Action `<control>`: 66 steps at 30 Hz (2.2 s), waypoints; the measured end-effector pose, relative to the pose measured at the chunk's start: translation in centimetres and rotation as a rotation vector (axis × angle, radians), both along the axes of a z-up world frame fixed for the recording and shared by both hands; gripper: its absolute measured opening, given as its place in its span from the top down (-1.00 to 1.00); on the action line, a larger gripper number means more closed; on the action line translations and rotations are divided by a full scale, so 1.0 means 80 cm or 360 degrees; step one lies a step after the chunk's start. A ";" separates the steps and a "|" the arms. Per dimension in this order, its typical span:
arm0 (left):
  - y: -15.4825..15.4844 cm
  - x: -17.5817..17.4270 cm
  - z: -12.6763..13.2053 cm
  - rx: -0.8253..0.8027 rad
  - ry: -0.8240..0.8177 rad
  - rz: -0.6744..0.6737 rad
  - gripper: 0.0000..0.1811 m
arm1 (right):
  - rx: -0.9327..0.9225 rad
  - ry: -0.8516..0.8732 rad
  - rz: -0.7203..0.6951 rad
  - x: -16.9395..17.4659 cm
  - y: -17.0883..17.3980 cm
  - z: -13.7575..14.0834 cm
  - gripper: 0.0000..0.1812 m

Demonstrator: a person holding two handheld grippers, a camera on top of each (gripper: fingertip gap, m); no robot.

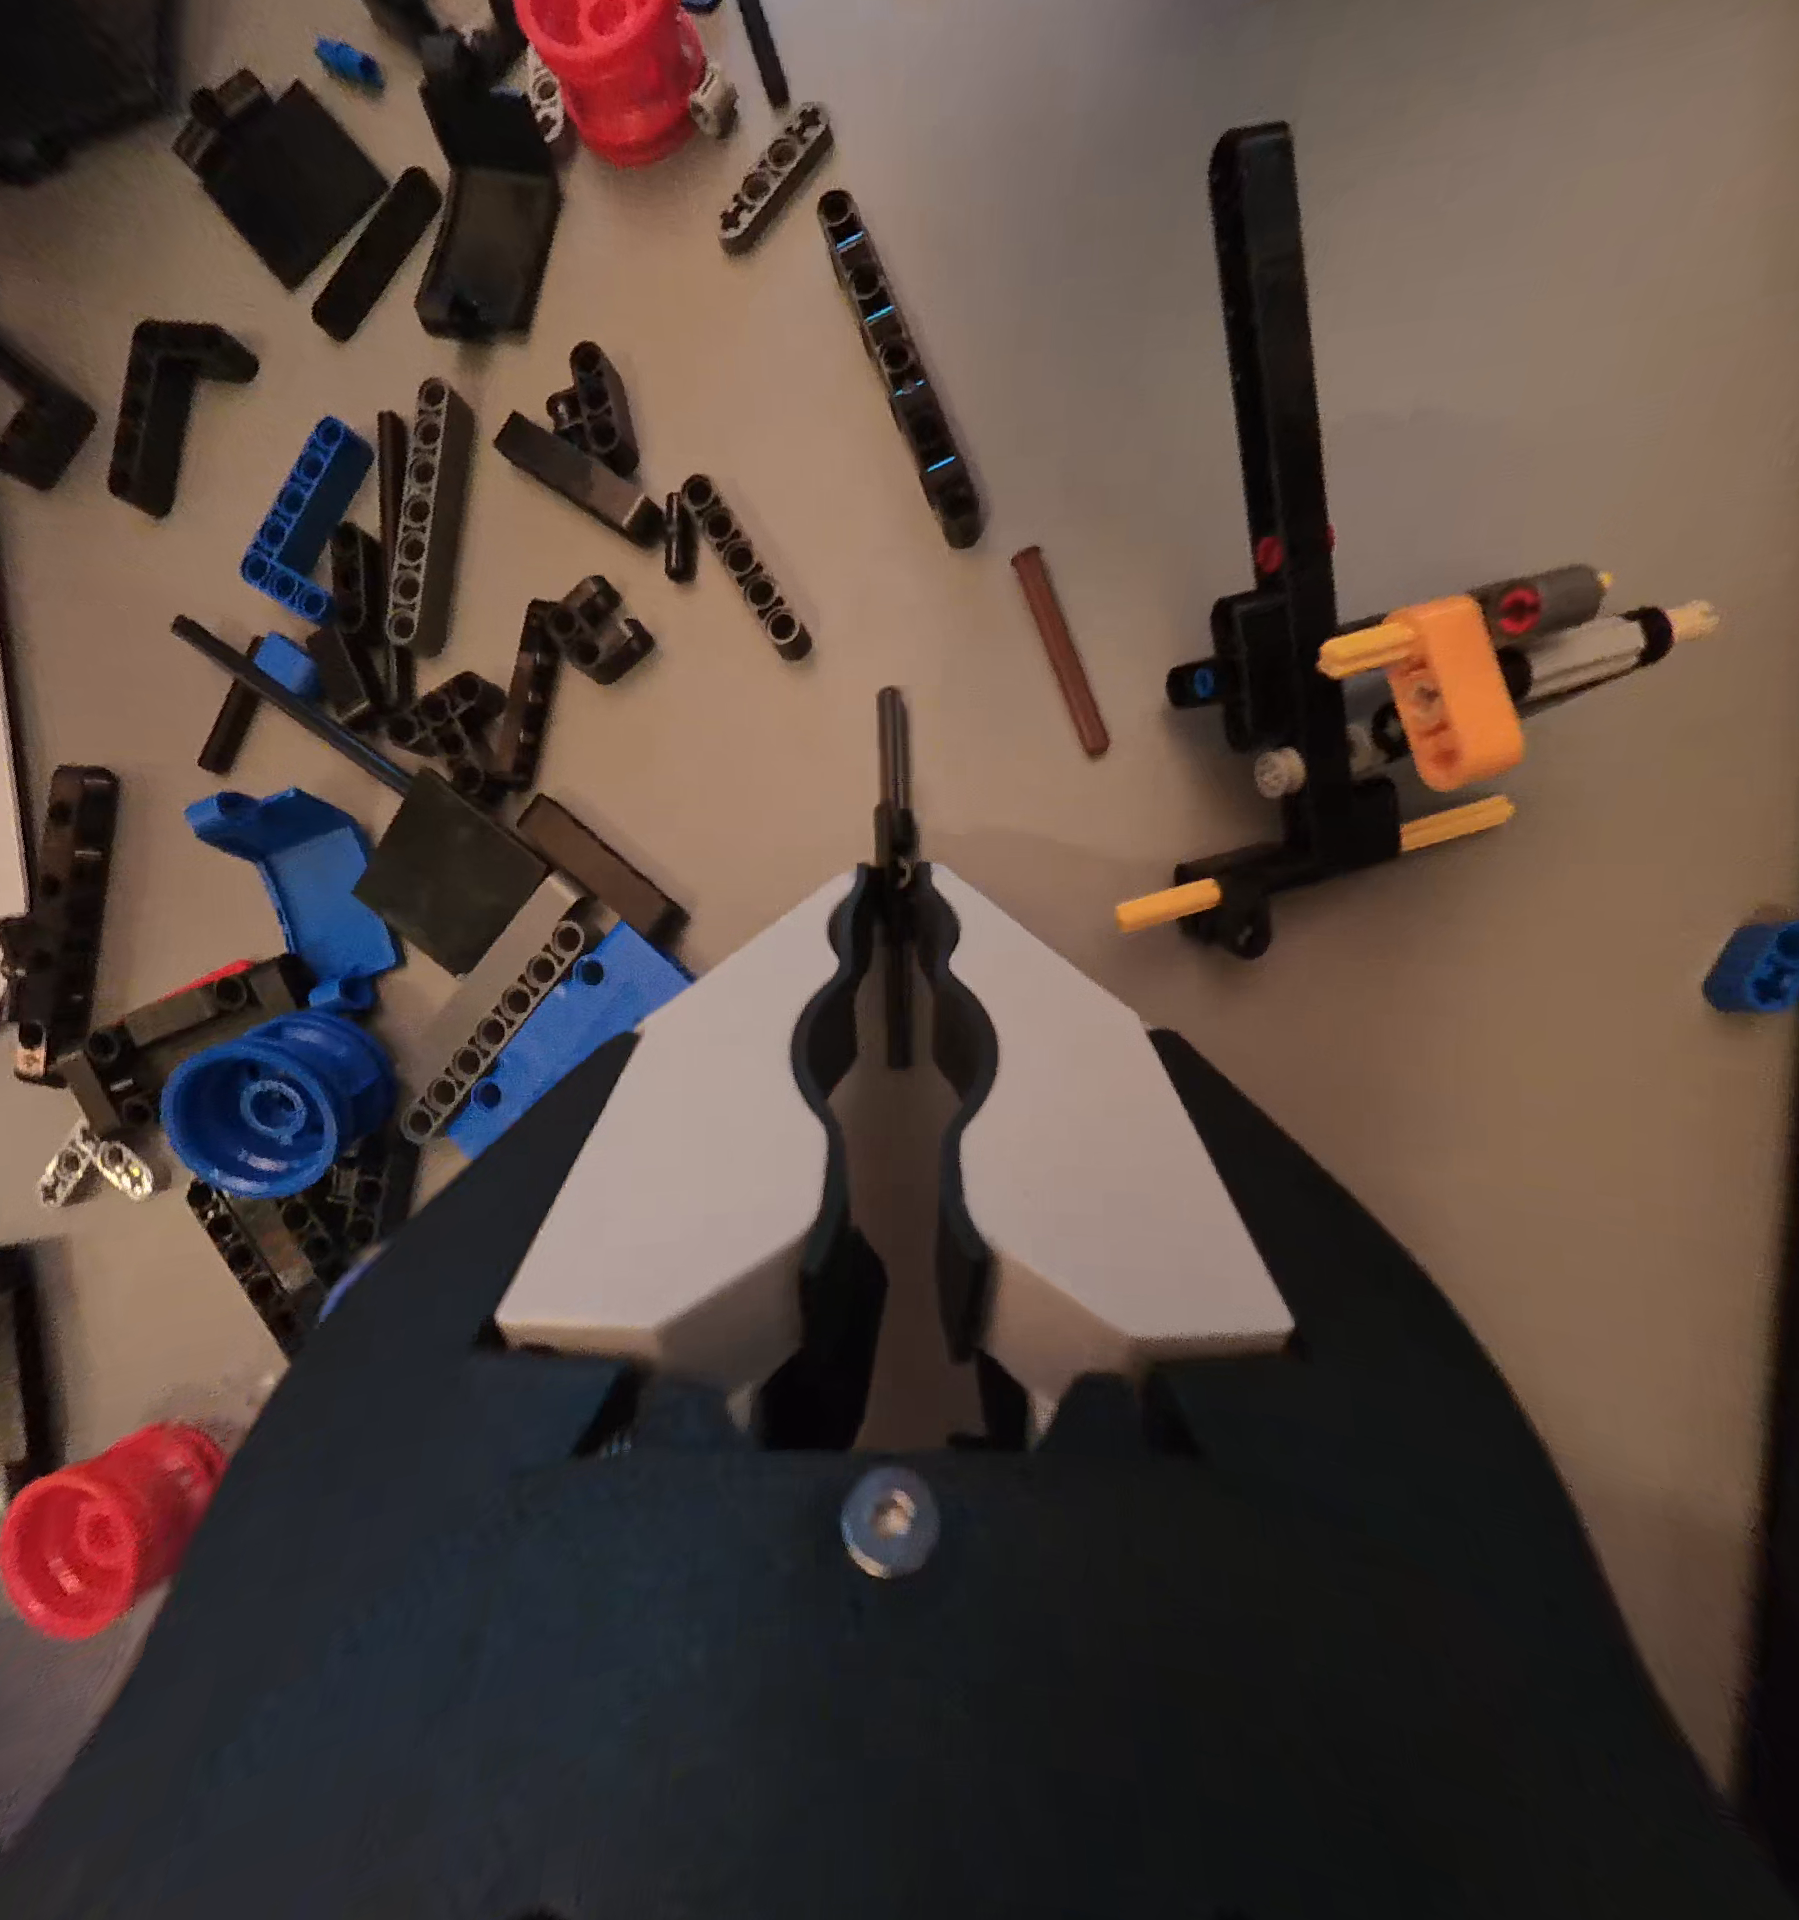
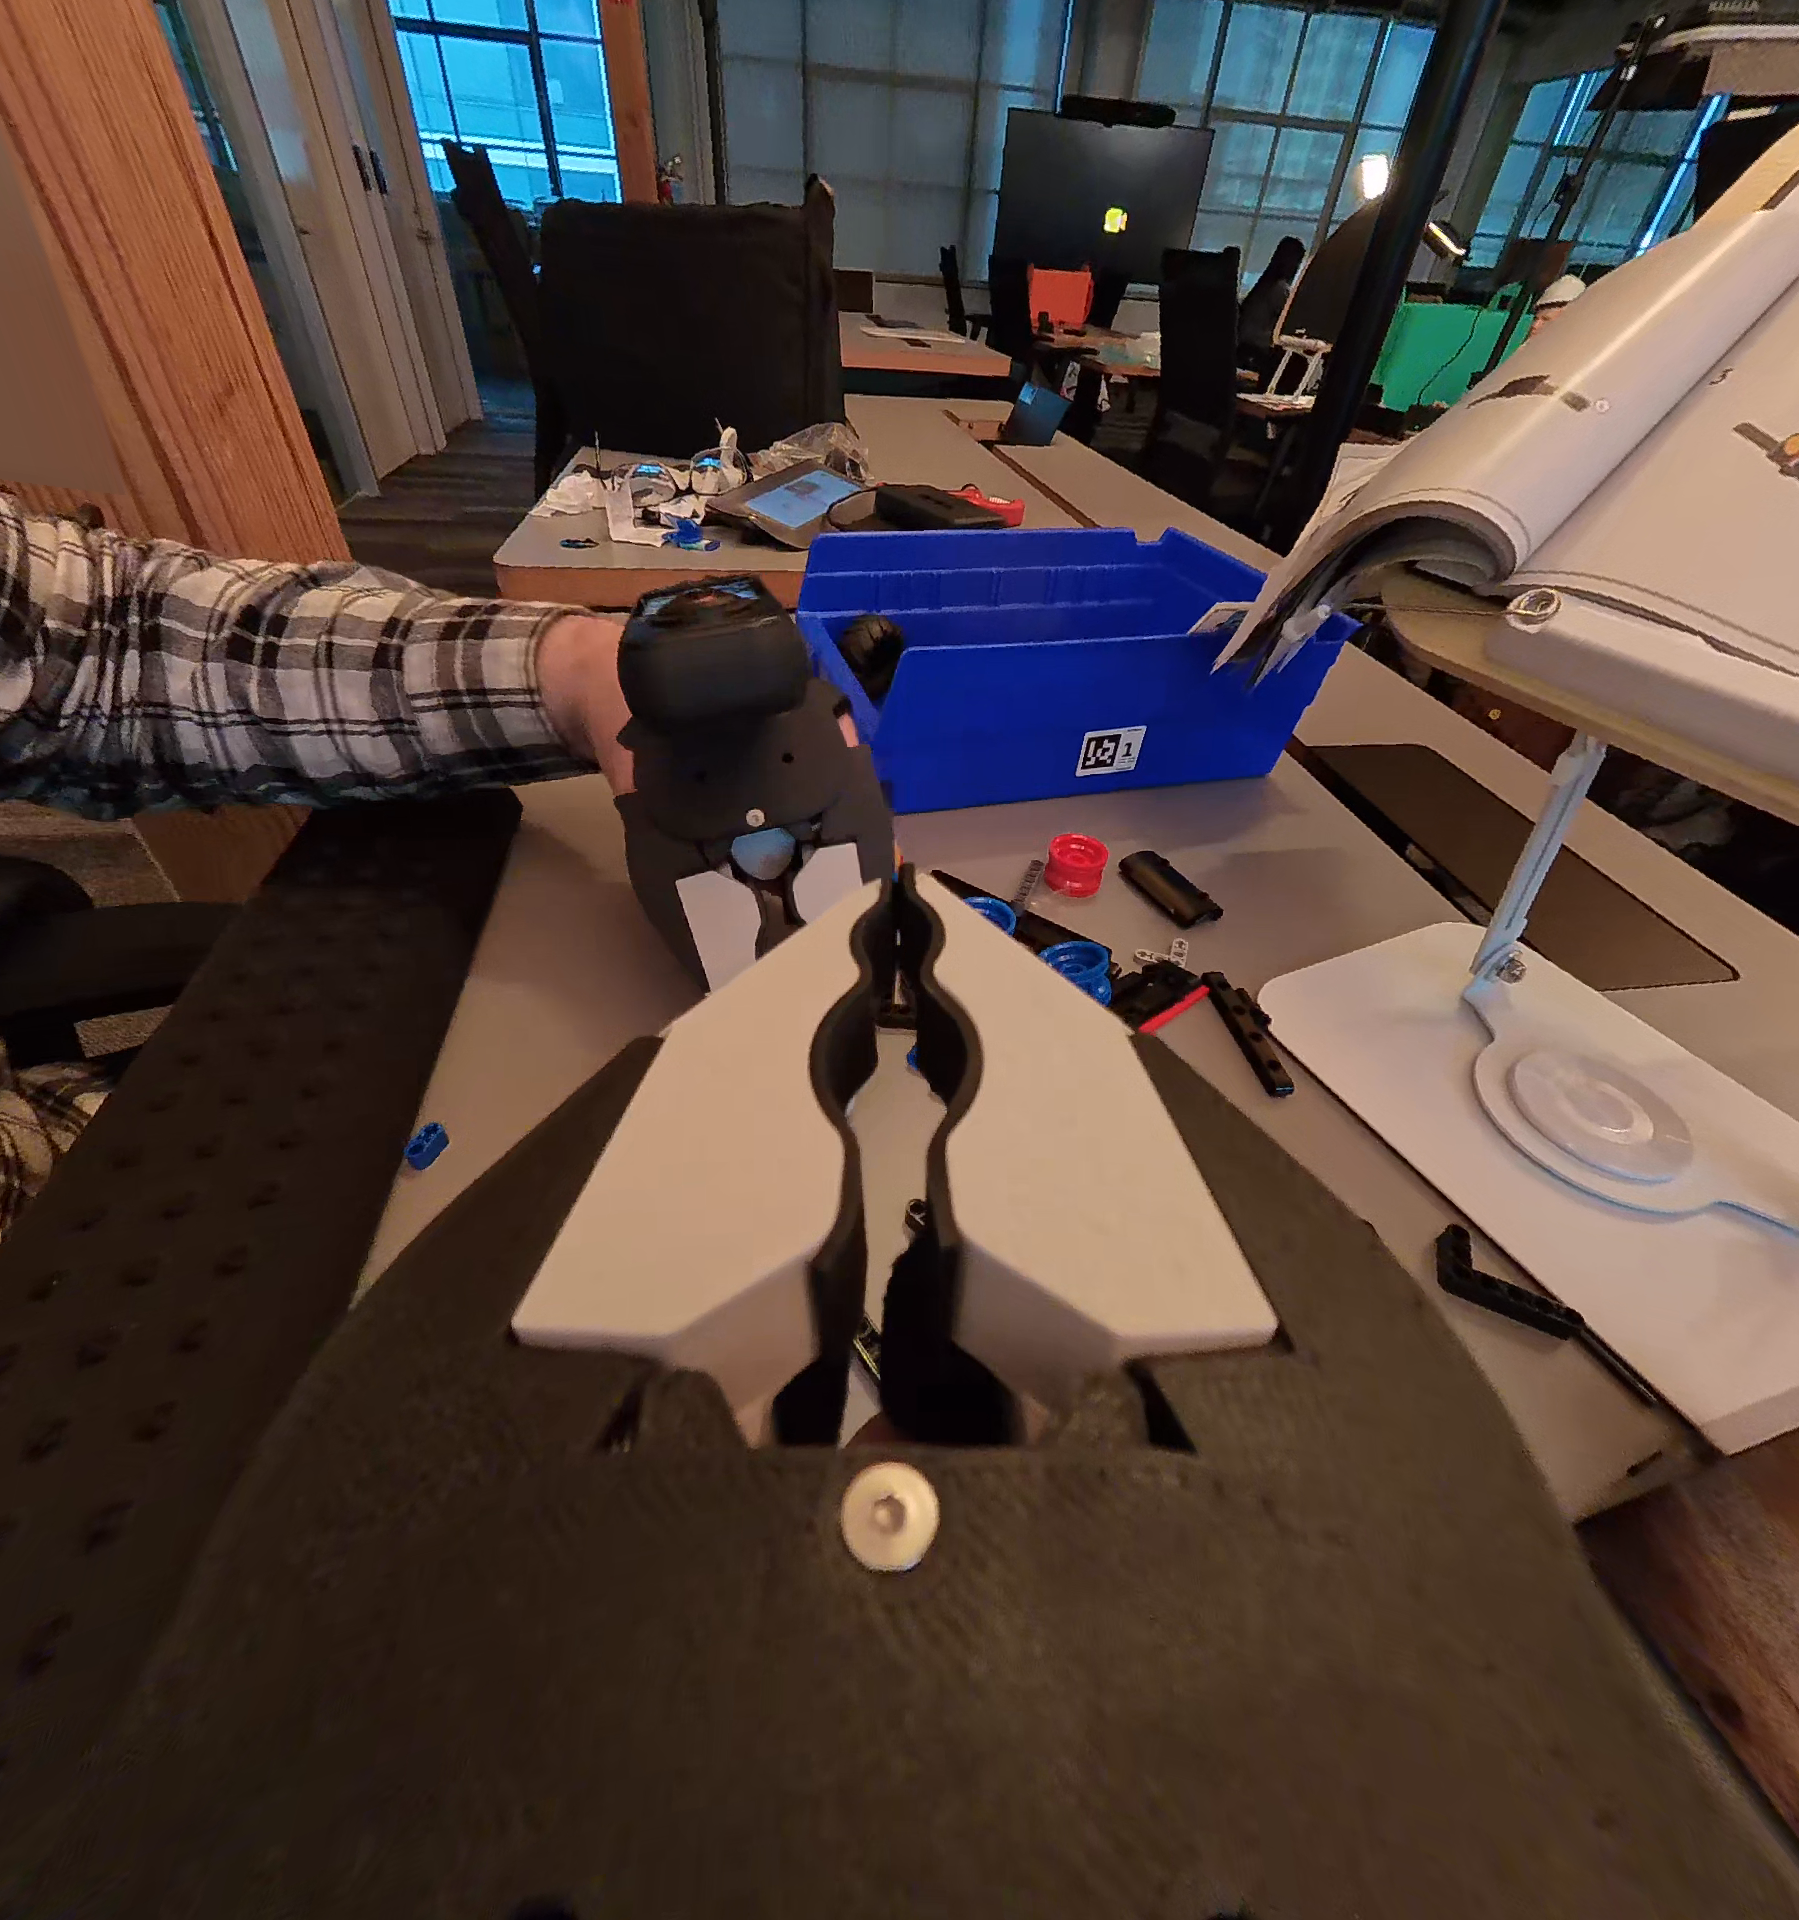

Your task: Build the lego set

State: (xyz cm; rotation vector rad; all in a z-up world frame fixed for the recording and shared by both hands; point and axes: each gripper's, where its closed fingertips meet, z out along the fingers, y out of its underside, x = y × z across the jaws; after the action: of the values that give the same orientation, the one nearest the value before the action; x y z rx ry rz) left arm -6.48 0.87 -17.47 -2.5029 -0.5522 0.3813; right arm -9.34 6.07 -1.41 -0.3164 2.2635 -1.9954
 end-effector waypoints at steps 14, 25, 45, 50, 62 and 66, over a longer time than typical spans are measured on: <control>-0.016 0.015 0.000 0.0084 0.0031 0.0274 0.96 | 0.0019 -0.0012 0.0011 0.001 -0.003 -0.007 1.00; -0.024 0.008 0.008 -0.0279 0.0524 0.0229 0.97 | 0.0017 -0.0009 0.0005 -0.001 -0.004 -0.008 1.00; -0.039 0.012 0.006 -0.0878 0.1039 -0.0048 0.94 | 0.0135 0.0210 -0.0030 0.004 -0.013 -0.034 1.00; -0.039 0.025 0.012 -0.0609 0.0884 0.0004 0.86 | 0.0154 0.0193 0.0012 0.012 -0.017 -0.040 1.00; -0.029 0.018 0.003 -0.0457 0.0701 0.0053 0.96 | -0.0054 -0.0352 0.0129 0.001 -0.010 -0.011 1.00; -0.026 0.021 0.003 -0.0579 0.0780 -0.0060 0.97 | -0.0041 -0.0339 0.0134 0.003 -0.011 -0.013 1.00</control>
State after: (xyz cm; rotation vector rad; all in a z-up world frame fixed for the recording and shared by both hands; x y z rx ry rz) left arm -4.80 -1.24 -17.21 -2.6071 -0.2519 1.1271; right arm -9.11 5.18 -2.47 -0.1874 2.0627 -1.9178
